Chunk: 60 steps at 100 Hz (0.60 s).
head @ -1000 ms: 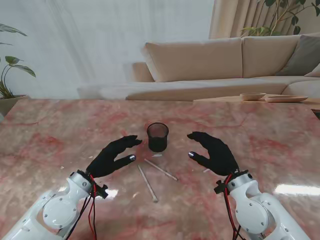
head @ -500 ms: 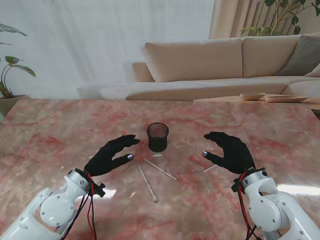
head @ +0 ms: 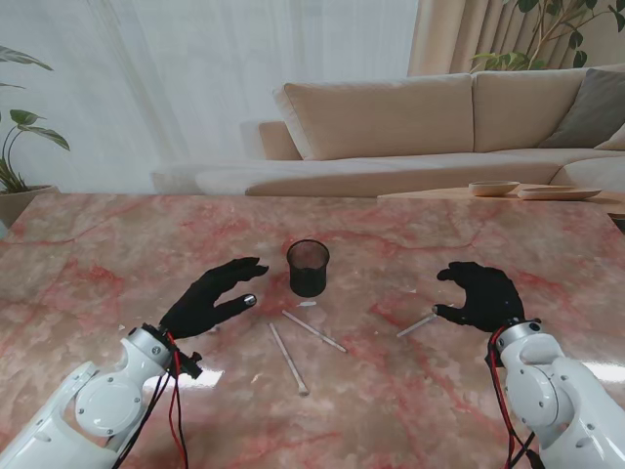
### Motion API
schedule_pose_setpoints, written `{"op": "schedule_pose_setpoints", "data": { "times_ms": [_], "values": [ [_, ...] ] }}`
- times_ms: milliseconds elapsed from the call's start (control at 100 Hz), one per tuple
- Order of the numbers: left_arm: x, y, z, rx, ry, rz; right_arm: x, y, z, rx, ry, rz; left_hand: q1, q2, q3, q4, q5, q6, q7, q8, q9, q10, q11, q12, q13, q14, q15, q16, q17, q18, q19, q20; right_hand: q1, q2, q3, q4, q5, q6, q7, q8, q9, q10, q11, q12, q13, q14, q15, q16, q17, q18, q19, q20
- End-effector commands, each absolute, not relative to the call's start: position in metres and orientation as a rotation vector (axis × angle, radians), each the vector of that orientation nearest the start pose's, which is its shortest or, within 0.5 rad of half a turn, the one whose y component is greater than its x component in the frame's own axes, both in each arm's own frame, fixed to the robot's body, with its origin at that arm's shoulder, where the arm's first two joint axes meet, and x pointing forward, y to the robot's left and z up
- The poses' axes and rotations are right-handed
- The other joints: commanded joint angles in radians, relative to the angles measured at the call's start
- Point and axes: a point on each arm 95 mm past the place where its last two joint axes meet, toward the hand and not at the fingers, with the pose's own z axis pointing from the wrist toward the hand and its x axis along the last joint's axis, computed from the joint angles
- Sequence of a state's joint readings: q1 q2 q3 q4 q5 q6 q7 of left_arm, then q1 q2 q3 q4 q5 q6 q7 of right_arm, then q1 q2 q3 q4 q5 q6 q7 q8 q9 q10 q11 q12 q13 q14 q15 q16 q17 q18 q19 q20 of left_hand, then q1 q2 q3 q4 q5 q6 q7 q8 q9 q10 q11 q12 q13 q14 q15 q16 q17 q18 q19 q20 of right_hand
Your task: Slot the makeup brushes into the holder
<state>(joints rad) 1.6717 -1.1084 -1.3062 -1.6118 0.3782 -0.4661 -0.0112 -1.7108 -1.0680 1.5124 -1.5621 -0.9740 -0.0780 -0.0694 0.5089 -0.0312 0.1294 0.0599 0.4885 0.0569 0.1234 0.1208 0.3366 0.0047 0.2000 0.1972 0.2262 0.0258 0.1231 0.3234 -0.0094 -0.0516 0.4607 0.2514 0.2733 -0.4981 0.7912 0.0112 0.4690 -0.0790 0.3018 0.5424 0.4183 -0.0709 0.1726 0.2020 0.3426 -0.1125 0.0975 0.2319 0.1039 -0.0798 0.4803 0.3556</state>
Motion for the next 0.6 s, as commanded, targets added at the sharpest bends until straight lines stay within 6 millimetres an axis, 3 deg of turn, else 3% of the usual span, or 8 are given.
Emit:
{"op": "schedule_pose_setpoints", "data": {
  "times_ms": [0,120,250,480,590],
  "values": [
    [0.366,0.001,-0.321,-1.519,1.261,-2.25,0.384,-0.126,-0.343,1.329,1.342,1.276,-0.008,0.023,-0.022,0.001,-0.019,-0.005,-0.014,-0.005,-0.018,-0.019,-0.011,-0.007,-0.023,-0.049,-0.025,-0.013,-0.001,-0.034,-0.027,-0.016,0.057,-0.063,0.074,-0.06,0.03,-0.039,0.032,0.06,-0.046,-0.011,0.02,0.031,-0.066,-0.011,0.011,0.02,-0.034,-0.036,-0.028,0.042],
    [0.366,0.002,-0.322,-1.528,1.26,-2.245,0.392,-0.13,-0.353,1.311,1.365,1.231,-0.006,0.022,-0.022,0.001,-0.017,-0.004,-0.013,-0.004,-0.017,-0.02,-0.011,-0.007,-0.022,-0.048,-0.025,-0.013,0.0,-0.034,-0.027,-0.015,0.101,-0.158,0.268,-0.097,0.049,-0.099,0.077,0.17,-0.112,-0.017,0.049,0.061,-0.148,-0.021,0.029,0.028,-0.072,-0.05,-0.04,0.096],
    [0.365,0.002,-0.324,-1.539,1.271,-2.238,0.4,-0.134,-0.362,1.298,1.377,1.197,-0.004,0.025,-0.022,0.0,-0.015,-0.007,-0.011,-0.003,-0.016,-0.018,-0.011,-0.008,-0.023,-0.049,-0.026,-0.013,-0.001,-0.032,-0.027,-0.016,0.169,-0.179,0.402,-0.085,0.081,-0.143,0.125,0.25,-0.139,-0.021,0.094,0.09,-0.193,-0.024,0.069,0.035,-0.079,-0.042,-0.025,0.135],
    [0.365,0.002,-0.326,-1.548,1.274,-2.23,0.409,-0.14,-0.377,1.298,1.384,1.162,0.0,0.025,-0.023,-0.002,-0.014,-0.008,-0.009,-0.002,-0.016,-0.017,-0.011,-0.008,-0.023,-0.048,-0.026,-0.013,-0.001,-0.033,-0.028,-0.016,0.199,-0.184,0.412,-0.093,0.118,-0.193,0.17,0.307,-0.164,-0.024,0.121,0.104,-0.21,-0.022,0.081,0.027,-0.082,-0.036,-0.015,0.156],
    [0.365,0.002,-0.326,-1.55,1.279,-2.227,0.413,-0.142,-0.385,1.311,1.368,1.159,0.002,0.025,-0.023,-0.003,-0.012,-0.009,-0.007,0.0,-0.016,-0.016,-0.012,-0.008,-0.022,-0.049,-0.026,-0.013,-0.002,-0.032,-0.03,-0.017,0.187,-0.172,0.367,-0.112,0.13,-0.206,0.179,0.319,-0.162,-0.026,0.134,0.103,-0.208,-0.023,0.093,0.029,-0.078,-0.035,-0.007,0.164]
  ]
}}
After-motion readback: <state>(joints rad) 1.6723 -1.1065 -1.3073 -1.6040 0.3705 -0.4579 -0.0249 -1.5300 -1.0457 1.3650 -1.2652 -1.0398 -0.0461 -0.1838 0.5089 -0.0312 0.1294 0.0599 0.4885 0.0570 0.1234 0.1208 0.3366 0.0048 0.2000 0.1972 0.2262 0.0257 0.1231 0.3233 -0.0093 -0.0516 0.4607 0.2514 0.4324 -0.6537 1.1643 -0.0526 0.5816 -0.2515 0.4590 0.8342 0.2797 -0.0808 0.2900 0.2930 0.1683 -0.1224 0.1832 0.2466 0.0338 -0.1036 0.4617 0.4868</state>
